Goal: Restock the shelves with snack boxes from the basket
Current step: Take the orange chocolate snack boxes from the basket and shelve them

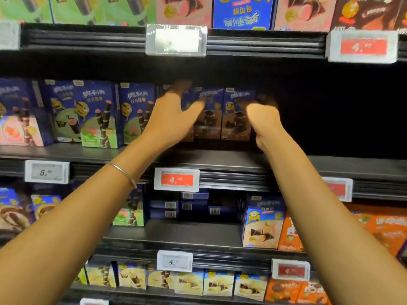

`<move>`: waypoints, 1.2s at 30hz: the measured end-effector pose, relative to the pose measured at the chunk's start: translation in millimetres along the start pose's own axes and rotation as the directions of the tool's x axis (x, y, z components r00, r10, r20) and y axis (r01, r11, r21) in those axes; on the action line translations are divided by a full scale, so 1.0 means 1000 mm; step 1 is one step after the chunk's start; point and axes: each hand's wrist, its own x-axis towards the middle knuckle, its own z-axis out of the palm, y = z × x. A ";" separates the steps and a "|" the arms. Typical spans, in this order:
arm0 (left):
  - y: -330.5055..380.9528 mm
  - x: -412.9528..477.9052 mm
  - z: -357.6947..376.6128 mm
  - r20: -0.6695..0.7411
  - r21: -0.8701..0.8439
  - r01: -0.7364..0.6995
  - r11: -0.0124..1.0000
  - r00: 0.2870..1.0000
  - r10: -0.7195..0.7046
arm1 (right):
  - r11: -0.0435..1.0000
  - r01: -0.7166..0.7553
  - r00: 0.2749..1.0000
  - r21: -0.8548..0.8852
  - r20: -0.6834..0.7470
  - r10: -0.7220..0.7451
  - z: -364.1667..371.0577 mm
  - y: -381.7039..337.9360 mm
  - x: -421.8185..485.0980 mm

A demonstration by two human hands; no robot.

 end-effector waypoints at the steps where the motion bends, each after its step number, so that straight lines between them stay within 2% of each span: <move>1: 0.000 -0.011 -0.008 -0.009 -0.040 -0.004 0.999 1.000 0.004 | 1.000 0.012 1.000 -0.005 -0.020 -0.012 0.000 0.001 -0.010; 4: -0.005 -0.040 -0.029 -0.041 -0.195 0.012 0.981 0.999 -0.021 | 0.998 0.052 0.997 0.028 0.047 -0.053 0.002 0.002 -0.039; 8: -0.017 -0.082 -0.063 -0.061 -0.383 0.147 0.912 0.981 -0.184 | 0.997 0.043 0.982 0.058 0.179 -0.053 -0.001 0.003 -0.084; 13: -0.035 -0.155 -0.110 -0.054 -0.609 0.218 0.762 0.948 -0.314 | 0.985 0.070 0.984 0.160 0.150 -0.094 -0.009 0.012 -0.184; 16: -0.072 -0.218 -0.134 0.041 -0.690 0.310 0.654 0.919 -0.393 | 0.982 0.010 0.994 0.189 0.101 -0.030 -0.009 0.043 -0.244; 19: -0.113 -0.290 -0.143 0.147 -0.714 0.440 0.544 0.854 -0.499 | 0.984 -0.140 0.986 0.107 0.102 0.129 -0.002 0.095 -0.299; 22: -0.146 -0.364 -0.133 0.287 -0.635 0.653 0.413 0.696 -0.658 | 0.937 -0.348 0.930 -0.025 0.119 0.349 0.001 0.154 -0.352; 24: -0.162 -0.413 -0.121 0.380 -0.548 0.786 0.285 0.537 -0.753 | 0.867 -0.486 0.860 -0.107 0.116 0.496 -0.003 0.197 -0.386; 27: -0.178 -0.479 -0.111 0.460 -0.402 0.909 0.115 0.309 -0.832 | 0.724 -0.662 0.721 -0.195 0.100 0.686 -0.010 0.257 -0.435; 31: -0.198 -0.561 -0.093 0.522 -0.241 0.966 -0.096 0.045 -0.852 | 0.526 -0.806 0.538 -0.273 0.035 0.842 -0.027 0.336 -0.491; 34: -0.231 -0.628 -0.063 0.523 -0.196 0.958 -0.211 -0.080 -0.848 | 0.410 -0.859 0.438 -0.307 -0.023 0.899 -0.036 0.411 -0.526; 36: -0.255 -0.675 -0.036 0.523 -0.146 0.951 -0.274 -0.161 -0.837 | 0.378 -0.875 0.409 -0.303 -0.045 0.911 -0.040 0.464 -0.547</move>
